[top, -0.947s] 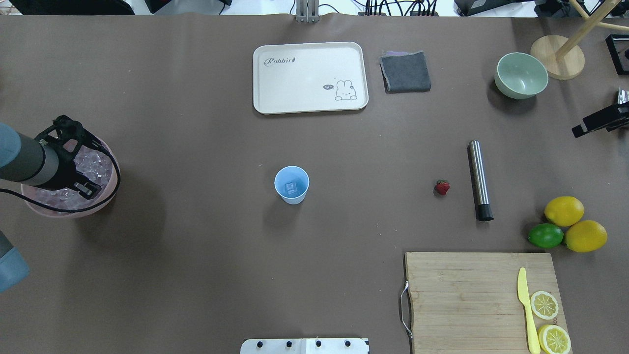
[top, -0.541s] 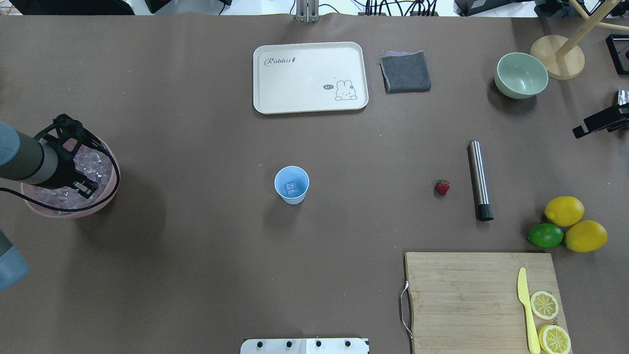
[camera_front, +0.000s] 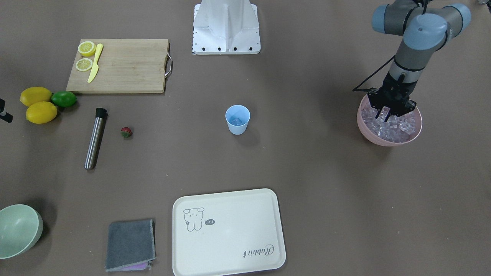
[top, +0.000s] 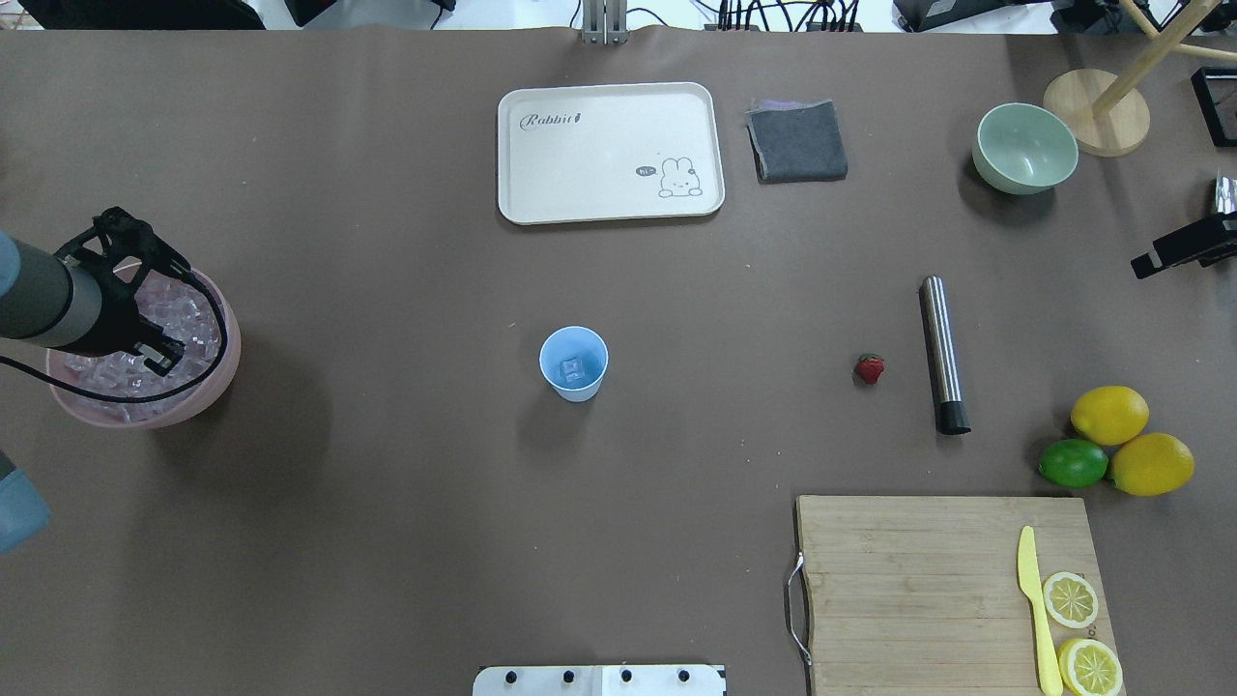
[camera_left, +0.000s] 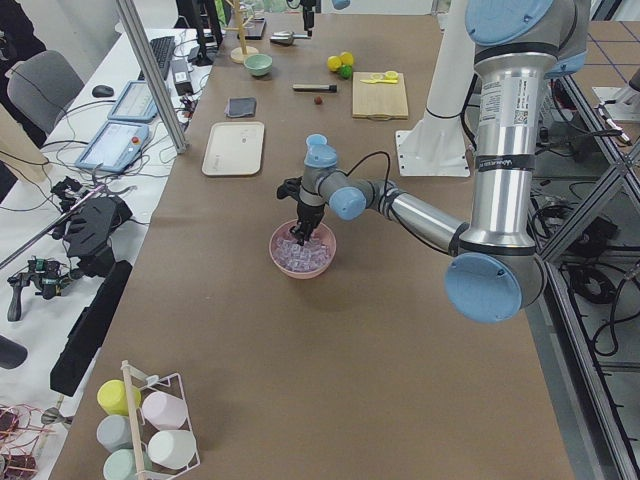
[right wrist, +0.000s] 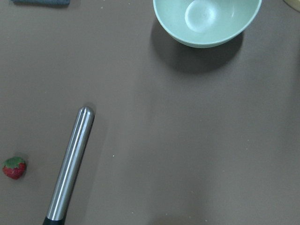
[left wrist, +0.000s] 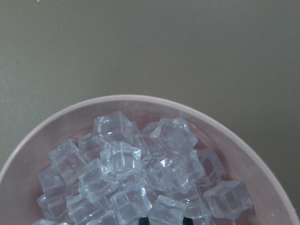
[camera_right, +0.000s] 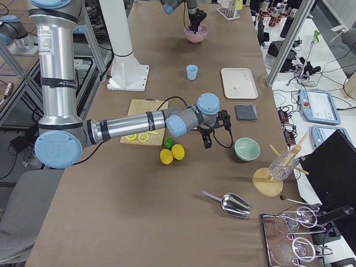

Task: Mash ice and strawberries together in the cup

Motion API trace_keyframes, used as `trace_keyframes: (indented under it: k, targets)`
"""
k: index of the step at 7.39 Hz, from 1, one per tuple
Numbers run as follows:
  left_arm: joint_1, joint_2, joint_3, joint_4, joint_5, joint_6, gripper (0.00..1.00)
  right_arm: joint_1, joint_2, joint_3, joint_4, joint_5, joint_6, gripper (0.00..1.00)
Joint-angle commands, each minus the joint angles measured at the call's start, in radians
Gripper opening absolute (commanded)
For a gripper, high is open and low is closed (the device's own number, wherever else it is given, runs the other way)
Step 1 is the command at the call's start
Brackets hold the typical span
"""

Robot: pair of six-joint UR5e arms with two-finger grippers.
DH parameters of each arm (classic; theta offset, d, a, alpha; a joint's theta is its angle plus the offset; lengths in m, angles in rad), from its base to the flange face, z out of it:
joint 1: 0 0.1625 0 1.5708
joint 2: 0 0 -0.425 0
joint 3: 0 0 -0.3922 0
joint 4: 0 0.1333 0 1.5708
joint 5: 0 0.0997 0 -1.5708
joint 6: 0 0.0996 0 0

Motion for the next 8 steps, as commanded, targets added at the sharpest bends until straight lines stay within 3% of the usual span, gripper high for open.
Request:
trace_keyframes:
  k: [1, 3, 5, 8]
  targets:
    - [-0.056, -0.004, -0.029, 0.004, -0.072, 0.028, 0.00, 0.000, -0.014, 0.023, -0.002, 0.000, 0.000, 1.00]
    - [-0.116, -0.039, -0.077, 0.069, -0.146, 0.024, 0.00, 0.000, -0.015, 0.023, -0.001, 0.000, 0.000, 1.00]
    - [-0.112, -0.209, -0.073, 0.181, -0.178, -0.153, 0.00, -0.002, -0.015, 0.022, -0.001, 0.000, -0.002, 1.00]
    - [0.038, -0.465, -0.037, 0.321, -0.169, -0.505, 0.00, -0.002, -0.003, 0.020, -0.004, -0.005, -0.002, 1.00]
